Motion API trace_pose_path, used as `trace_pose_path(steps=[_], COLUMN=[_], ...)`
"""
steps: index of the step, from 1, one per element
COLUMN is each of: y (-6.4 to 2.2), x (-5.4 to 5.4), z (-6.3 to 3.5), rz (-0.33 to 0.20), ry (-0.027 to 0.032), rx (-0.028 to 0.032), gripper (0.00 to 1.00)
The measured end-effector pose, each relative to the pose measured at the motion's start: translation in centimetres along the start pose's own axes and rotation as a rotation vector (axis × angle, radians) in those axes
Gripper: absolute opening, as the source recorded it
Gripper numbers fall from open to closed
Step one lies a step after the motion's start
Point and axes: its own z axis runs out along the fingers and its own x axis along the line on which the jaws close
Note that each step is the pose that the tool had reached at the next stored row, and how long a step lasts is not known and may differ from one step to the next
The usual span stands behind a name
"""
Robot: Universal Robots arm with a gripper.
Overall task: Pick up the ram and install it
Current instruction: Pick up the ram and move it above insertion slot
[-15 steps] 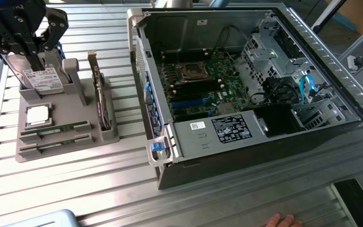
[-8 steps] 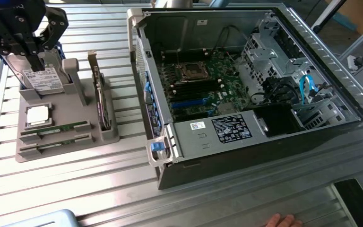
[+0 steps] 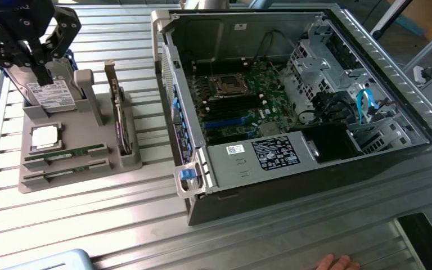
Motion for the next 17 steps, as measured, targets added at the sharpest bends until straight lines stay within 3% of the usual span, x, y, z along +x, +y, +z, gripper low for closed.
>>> trace_pose_path(steps=[17], y=[-0.05], x=[0.01], z=[0.00], rz=[-0.230], ry=[0.0064], rx=[0.0053], gripper=[0.11])
